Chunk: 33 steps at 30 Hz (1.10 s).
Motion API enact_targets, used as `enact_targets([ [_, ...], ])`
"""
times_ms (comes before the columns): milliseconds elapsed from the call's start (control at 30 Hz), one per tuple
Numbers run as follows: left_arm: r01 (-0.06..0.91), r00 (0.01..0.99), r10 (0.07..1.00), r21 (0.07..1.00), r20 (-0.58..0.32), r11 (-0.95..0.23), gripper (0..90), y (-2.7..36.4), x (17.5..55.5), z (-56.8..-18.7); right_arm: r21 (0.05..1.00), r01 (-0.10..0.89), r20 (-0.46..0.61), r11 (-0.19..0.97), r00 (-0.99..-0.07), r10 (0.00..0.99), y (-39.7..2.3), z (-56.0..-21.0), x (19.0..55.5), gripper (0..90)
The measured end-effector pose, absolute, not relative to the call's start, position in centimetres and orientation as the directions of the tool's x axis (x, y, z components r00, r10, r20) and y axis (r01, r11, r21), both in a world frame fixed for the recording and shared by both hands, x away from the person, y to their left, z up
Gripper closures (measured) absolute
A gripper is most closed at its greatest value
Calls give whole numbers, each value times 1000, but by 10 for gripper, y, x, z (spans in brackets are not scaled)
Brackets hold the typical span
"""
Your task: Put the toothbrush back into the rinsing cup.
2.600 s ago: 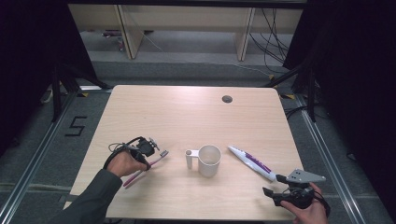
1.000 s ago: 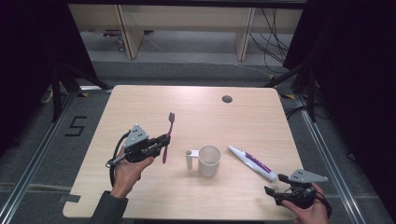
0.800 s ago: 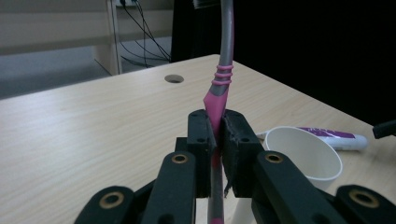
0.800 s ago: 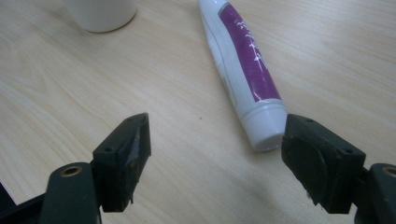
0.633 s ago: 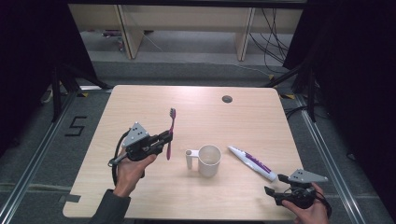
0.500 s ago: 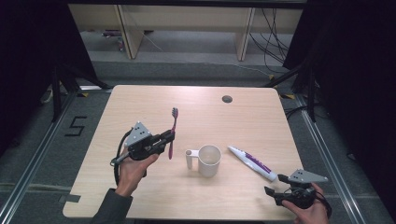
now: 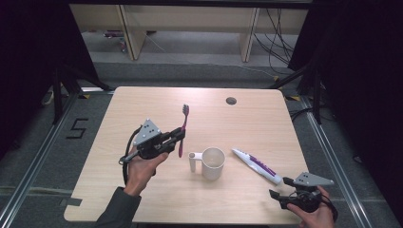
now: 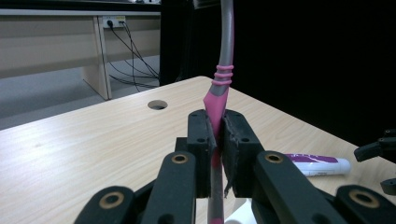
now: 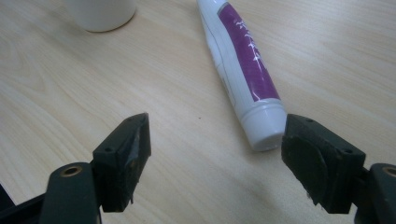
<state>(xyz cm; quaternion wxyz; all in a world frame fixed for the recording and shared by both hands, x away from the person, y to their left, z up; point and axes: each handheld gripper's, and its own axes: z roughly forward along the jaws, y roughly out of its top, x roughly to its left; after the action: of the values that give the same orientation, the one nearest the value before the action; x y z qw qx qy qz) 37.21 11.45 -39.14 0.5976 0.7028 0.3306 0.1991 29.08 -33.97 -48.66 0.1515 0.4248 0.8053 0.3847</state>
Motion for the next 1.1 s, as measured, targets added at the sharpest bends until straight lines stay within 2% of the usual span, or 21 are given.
enact_targets([
  [633, 223, 725, 680, 972, -111, -79, 814, 85, 384, -402, 750, 567, 83, 342, -593, 801, -340, -486, 290, 248],
  [733, 222, 727, 678, 971, -107, -85, 813, 84, 384, -405, 754, 550, 57, 359, -600, 798, -342, -486, 291, 248],
  [1100, 219, 732, 673, 972, -106, -85, 813, 83, 380, -418, 754, 555, 72, 351, -601, 796, -341, -486, 291, 248],
])
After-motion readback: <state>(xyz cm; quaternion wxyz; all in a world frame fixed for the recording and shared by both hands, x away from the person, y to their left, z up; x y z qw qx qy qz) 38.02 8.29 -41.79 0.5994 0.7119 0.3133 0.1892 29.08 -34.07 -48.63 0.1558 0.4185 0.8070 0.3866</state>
